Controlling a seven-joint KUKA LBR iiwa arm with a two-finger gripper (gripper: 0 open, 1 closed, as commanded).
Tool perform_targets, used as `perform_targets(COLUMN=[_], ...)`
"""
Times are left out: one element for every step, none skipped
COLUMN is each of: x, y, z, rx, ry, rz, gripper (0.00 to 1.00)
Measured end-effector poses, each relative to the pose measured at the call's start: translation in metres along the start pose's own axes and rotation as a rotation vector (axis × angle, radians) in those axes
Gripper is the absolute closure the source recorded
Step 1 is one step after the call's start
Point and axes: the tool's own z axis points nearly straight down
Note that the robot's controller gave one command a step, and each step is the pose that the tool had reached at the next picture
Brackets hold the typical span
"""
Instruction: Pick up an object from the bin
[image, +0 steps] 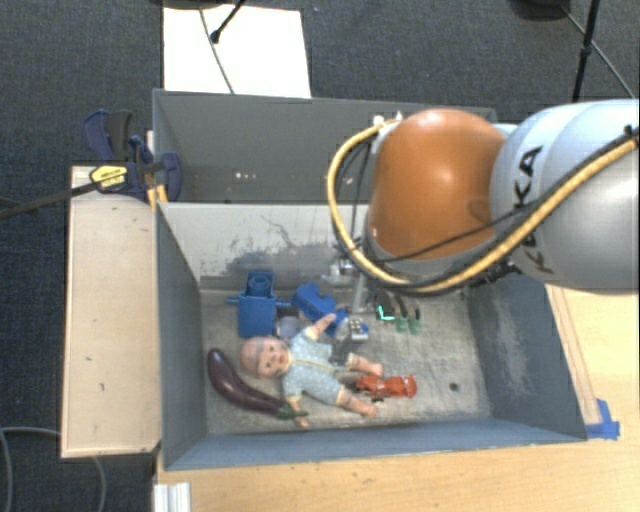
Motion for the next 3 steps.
perform_targets(x=[-0.008, -0.002, -0.002], y=[0.005, -0.017, -0.017], z=[0.039, 0.166, 0.166], rx=[-0.001, -0.004, -0.004], ry=[-0.01, -0.015, -0.015], rz=[-0.025, -0.155, -0.154], gripper=[0.0, 1.0, 1.0])
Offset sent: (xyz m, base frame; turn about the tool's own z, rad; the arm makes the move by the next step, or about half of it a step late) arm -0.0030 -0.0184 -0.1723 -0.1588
